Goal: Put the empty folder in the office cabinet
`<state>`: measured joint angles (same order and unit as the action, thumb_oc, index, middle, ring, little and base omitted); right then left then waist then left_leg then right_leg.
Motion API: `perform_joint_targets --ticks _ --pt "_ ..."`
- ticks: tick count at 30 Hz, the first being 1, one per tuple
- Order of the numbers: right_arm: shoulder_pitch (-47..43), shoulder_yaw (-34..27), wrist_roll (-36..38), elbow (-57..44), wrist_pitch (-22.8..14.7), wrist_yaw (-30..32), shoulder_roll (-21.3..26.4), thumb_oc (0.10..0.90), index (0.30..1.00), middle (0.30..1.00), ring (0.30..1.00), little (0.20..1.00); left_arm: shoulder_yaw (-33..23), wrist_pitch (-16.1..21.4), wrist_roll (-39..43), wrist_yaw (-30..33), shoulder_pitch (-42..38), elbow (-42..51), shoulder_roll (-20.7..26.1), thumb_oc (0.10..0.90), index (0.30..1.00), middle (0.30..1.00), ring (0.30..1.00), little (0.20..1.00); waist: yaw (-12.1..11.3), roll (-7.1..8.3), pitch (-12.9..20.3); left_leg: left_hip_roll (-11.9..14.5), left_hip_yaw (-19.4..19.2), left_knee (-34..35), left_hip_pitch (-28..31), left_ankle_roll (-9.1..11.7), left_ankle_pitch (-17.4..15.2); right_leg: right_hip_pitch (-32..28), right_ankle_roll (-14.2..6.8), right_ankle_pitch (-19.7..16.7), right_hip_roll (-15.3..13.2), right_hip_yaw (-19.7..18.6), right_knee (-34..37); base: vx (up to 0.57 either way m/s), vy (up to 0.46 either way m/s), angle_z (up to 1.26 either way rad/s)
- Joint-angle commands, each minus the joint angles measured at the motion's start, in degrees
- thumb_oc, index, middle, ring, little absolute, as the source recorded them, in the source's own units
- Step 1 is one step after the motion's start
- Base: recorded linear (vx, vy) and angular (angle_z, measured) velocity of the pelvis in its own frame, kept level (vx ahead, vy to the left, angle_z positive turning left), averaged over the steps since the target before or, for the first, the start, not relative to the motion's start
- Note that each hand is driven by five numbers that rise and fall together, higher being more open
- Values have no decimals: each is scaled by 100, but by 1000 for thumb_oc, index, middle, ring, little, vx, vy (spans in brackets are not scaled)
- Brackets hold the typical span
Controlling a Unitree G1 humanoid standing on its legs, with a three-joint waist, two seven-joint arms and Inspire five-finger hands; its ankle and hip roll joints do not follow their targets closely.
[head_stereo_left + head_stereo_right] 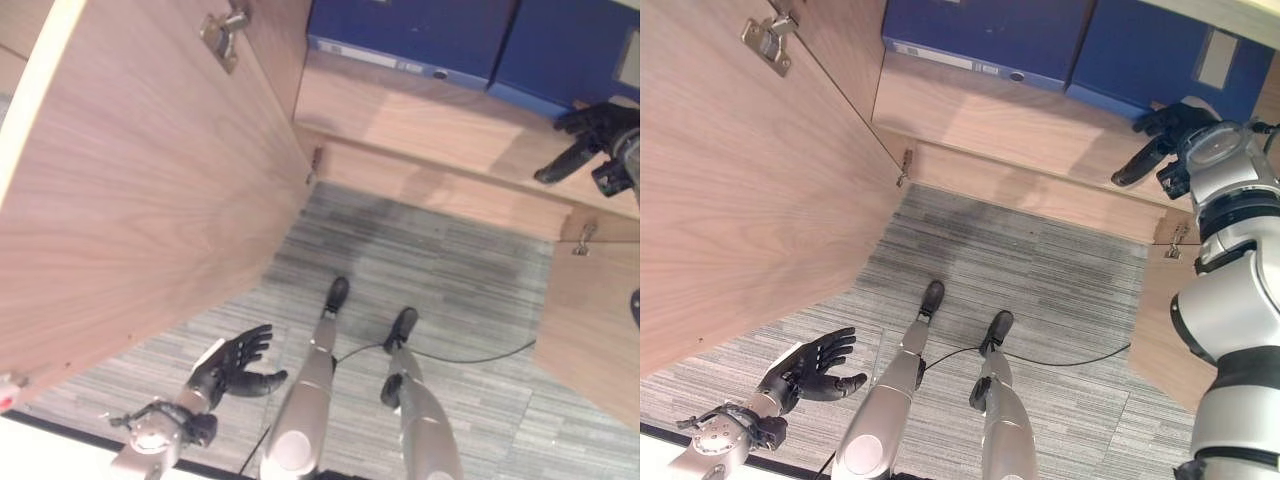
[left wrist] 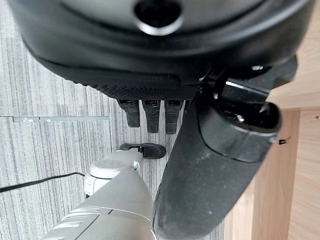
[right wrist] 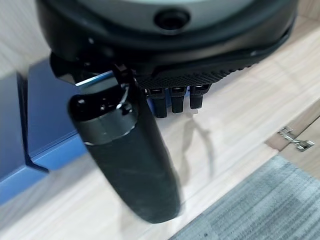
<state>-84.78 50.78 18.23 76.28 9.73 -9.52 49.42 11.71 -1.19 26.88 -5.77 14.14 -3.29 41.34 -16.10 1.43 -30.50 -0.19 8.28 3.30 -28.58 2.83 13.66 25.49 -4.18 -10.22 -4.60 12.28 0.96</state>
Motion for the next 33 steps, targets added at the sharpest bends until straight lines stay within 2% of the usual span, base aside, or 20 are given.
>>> perform_joint_targets --ticks 1,5,9,11,14,19,26,30,31,33 --pt "-1083 486 170 193 -160 522 411 800 900 900 900 900 39 144 242 117 288 408 116 800 900 900 900 900 52 84 71 -82 -12 -52 164 -152 -729 -29 -90 156 7 -12 255 0 0 0" --pt "-1266 449 187 327 -193 744 376 800 900 900 900 900 41 168 238 161 294 427 102 800 900 900 900 900 69 80 71 -74 -4 -19 175 -151 -715 -31 -90 151 17 -3 274 0 0 0" --pt "-1574 260 371 391 -293 1367 244 800 900 900 900 900 20 225 284 316 345 475 81 800 900 900 900 900 96 71 71 -70 2 52 192 -149 -699 -12 -94 134 37 -15 299 0 0 0" --pt "-1601 213 417 358 -324 1456 197 800 900 900 900 900 19 222 287 357 338 468 70 800 900 900 900 900 103 69 71 -65 3 70 186 -146 -694 1 -92 137 41 -20 308 0 0 0" --pt "-1576 -284 790 42 -560 2120 -47 800 900 900 900 900 61 241 279 571 292 383 -28 800 900 900 900 900 150 48 71 -53 -6 96 145 -140 -689 52 -97 128 51 -42 333 0 0 0" --pt "-1464 -297 427 -352 -540 2434 -177 800 900 900 900 900 40 297 283 743 253 271 -187 800 900 900 900 900 246 79 71 -64 -32 76 132 -141 -700 66 -100 124 52 -43 328 0 0 0" --pt "-1071 -263 52 -824 -468 2327 -243 800 900 900 900 900 -20 315 314 743 228 206 -239 800 900 900 900 900 342 172 71 -72 -69 43 415 -149 -740 -246 -99 145 42 -47 323 0 0 0" --pt "-565 -517 -168 -1316 -481 2349 -277 800 900 900 900 900 -24 269 248 672 282 28 -226 800 900 900 900 900 368 198 221 -80 -105 85 694 -161 -781 -533 -112 184 26 -46 332 14 6 0" --pt "-184 -728 -483 -1738 -507 2471 -224 800 900 900 900 900 11 241 210 635 286 -267 -278 800 900 900 900 900 406 210 383 -96 -107 117 835 -164 -805 -682 -132 219 21 -47 349 44 19 2" --pt "118 -970 -654 -2106 -501 2622 -160 800 900 900 900 900 24 236 168 640 265 -404 -298 800 900 900 900 900 427 223 479 -112 -95 152 905 -172 -784 -756 -149 221 12 -31 371 69 28 4"
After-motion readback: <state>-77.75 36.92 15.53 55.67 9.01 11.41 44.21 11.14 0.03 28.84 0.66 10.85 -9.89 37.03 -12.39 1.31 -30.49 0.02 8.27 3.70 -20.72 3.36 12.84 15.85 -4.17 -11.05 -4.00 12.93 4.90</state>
